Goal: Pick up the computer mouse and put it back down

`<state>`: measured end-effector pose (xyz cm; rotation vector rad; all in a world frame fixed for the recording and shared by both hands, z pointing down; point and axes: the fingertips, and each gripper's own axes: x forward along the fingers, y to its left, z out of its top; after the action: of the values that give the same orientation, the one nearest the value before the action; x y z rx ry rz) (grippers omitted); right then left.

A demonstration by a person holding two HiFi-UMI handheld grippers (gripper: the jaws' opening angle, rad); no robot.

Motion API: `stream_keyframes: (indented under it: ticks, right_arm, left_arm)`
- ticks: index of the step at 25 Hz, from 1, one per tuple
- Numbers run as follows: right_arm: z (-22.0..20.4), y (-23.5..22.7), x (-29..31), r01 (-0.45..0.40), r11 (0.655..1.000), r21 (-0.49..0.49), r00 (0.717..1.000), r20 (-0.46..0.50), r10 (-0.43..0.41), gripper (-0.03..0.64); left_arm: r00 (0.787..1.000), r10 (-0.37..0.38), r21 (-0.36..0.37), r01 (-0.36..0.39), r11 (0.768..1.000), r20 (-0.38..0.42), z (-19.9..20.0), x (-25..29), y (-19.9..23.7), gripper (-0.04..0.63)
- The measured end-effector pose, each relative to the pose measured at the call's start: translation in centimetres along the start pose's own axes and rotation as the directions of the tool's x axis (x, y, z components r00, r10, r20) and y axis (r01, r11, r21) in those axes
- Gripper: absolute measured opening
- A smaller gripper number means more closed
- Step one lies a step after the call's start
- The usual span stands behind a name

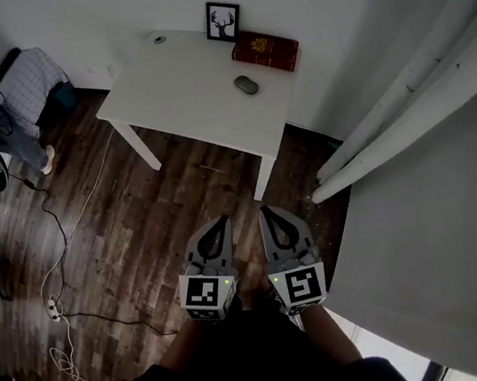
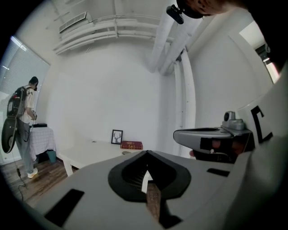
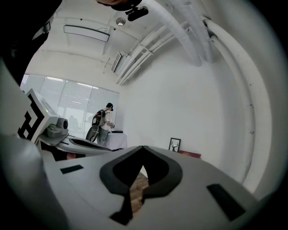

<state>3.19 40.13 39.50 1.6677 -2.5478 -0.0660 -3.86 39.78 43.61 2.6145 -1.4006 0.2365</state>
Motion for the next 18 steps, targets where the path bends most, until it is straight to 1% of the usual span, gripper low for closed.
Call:
stream_keyframes:
  ticks: [4, 7, 9, 12, 14, 16, 18]
  right_arm:
    - [0.0, 3.2, 2.9, -0.030, 0.998, -0.055, 1.000, -0.006, 0.029, 0.020]
    - [-0.3, 4.9, 5.0, -0.025, 0.998, -0.051, 1.000, -0.007, 0.024, 0.020]
    - [-0.9, 5.5, 6.1, -0.009, 0.999, -0.044, 1.000, -0.028, 0.008, 0.020]
    - [-1.0, 5.7, 7.6, 0.022, 0.999, -0.045, 0.998, -0.051, -0.024, 0.020]
    - [-1.0, 5.3, 8.8, 0.040, 0.997, -0.070, 0.998, -0.051, -0.044, 0.020]
    - [-1.1, 4.4, 9.6, 0.061, 0.993, -0.098, 0.997, -0.049, -0.066, 0.020]
    - [-0.6, 2.8, 10.0, 0.083, 0.991, -0.101, 0.995, -0.053, -0.089, 0.020]
  left_arm:
    - [1.000, 0.025, -0.023, -0.025, 0.999, -0.002, -0.6, -0.7, 4.1, 0.002]
    - [1.000, 0.013, -0.023, -0.013, 1.000, -0.007, -0.9, -0.6, 6.8, 0.002]
    - [1.000, -0.006, -0.024, 0.006, 1.000, 0.001, -0.6, -0.4, 8.0, 0.002]
    - [0.999, -0.044, -0.027, 0.044, 0.999, 0.016, 0.3, -0.1, 9.3, 0.002]
    - [0.997, -0.070, -0.030, 0.070, 0.997, 0.024, 0.8, 0.5, 10.0, 0.002]
    - [0.995, -0.094, -0.039, 0.095, 0.995, 0.021, 0.7, 1.3, 10.2, 0.002]
    - [0.994, -0.111, -0.051, 0.112, 0.992, 0.017, 0.6, 2.6, 9.8, 0.002]
